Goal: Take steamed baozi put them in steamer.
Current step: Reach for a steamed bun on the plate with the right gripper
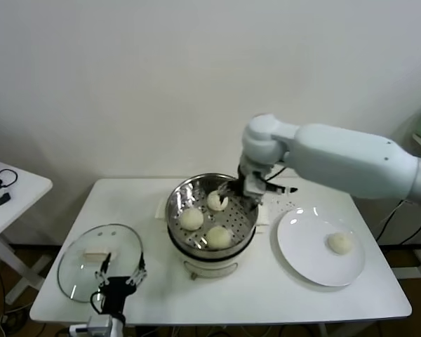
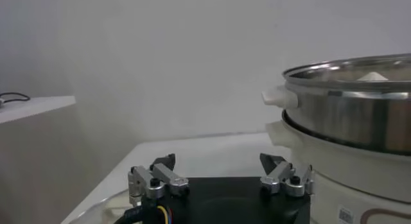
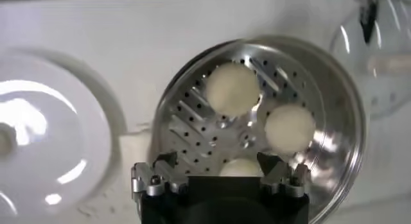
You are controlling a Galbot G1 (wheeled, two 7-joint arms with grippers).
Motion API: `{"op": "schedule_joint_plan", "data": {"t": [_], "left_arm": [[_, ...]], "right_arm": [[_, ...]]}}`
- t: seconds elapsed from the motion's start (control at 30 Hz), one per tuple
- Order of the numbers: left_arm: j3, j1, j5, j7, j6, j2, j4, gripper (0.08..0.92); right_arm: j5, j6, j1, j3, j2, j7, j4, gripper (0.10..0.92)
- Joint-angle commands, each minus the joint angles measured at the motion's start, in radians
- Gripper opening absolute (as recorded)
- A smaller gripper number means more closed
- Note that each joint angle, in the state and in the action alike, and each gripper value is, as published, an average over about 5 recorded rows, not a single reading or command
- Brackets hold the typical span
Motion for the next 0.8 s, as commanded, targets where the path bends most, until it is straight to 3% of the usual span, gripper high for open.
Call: {"op": "schedule_joint_plan", "data": {"t": [0.03, 0.37, 0.8], "left_arm": [[0.005, -0.004, -0.008, 0.0, 0.001, 0.005, -0.002, 0.823], [0.001, -0.018, -0.02, -0.006, -0.003, 0.014, 0.003, 0.823], [0.0, -0.036, 0.003, -0.008, -0.051, 0.021, 0.034, 0.823]], "right_arm": [[0.315, -0.308, 0.052, -0.102, -0.317, 0.018, -0.153, 0.823], [0.01, -0.222, -0.322, 0.196, -0.483, 0.002, -0.239, 0.823], [-0.217, -0.167, -0.717, 0.584, -0.417, -0.005, -0.428, 0.823]]}}
